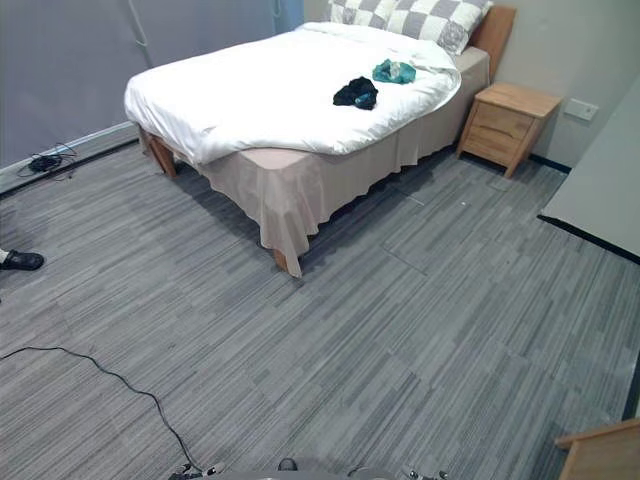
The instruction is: Tidy the bed and pick cloth on bed and put in laundry
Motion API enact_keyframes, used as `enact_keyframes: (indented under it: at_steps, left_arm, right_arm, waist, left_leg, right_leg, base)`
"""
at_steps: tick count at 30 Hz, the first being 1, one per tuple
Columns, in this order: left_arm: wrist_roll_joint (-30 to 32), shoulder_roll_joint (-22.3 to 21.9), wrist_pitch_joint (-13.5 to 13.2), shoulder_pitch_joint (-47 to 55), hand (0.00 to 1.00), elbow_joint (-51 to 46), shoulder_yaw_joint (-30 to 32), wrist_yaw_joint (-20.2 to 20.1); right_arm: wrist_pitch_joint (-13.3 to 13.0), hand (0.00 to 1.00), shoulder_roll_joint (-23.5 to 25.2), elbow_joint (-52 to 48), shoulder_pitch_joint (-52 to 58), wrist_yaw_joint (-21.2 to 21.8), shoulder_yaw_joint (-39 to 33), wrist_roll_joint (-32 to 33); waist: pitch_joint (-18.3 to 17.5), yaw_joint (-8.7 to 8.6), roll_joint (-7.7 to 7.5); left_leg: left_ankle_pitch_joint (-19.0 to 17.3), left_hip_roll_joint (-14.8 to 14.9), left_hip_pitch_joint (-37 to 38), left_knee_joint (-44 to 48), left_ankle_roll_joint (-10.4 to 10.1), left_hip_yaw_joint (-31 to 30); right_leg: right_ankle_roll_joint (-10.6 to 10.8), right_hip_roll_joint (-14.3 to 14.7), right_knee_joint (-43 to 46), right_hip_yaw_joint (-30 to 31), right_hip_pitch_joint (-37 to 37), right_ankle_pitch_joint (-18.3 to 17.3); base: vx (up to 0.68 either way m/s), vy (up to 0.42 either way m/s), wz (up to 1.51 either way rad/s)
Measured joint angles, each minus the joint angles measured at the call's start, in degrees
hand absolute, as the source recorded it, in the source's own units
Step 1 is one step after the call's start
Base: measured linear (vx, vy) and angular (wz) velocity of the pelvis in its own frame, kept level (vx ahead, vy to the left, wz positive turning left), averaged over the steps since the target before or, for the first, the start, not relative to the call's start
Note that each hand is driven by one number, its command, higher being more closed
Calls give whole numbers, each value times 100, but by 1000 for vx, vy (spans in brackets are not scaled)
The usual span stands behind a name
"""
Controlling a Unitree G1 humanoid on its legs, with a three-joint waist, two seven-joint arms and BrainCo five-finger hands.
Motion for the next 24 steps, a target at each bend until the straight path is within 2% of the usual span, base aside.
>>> enact_keyframes:
  at_steps: [3,6,14,24]
  left_arm:
    - [3,25,-2,-98,0,129,10,0]
    - [0,36,-12,-175,0,138,69,0]
    - [1,38,-12,-237,0,154,79,17]
    - [-3,31,-11,-235,0,155,93,26]
  right_arm:
    - [-1,0,20,2,-44,-2,-27,-1]
    - [-4,0,51,0,-98,-1,-43,-8]
    - [-6,0,72,2,-188,-1,-90,-46]
    - [-7,0,71,2,-202,-3,-91,-46]
  waist:
    - [21,-20,34]
    - [137,-15,-13]
    - [273,-18,-15]
    - [280,-15,-3]
  left_leg:
    - [10,19,27,-51,14,18]
    - [-24,26,118,-54,-35,16]
    - [-74,35,216,-60,-110,40]
    - [-74,43,214,-73,-110,76]
  right_leg:
    - [4,26,-184,-4,87,69]
    - [30,33,-334,-54,261,91]
    - [91,31,-460,-157,434,82]
    - [145,34,-530,-155,455,118]
  base:
    - [108,-30,-4]
    - [84,-41,3]
    - [23,-36,2]
    - [-33,-27,-1]
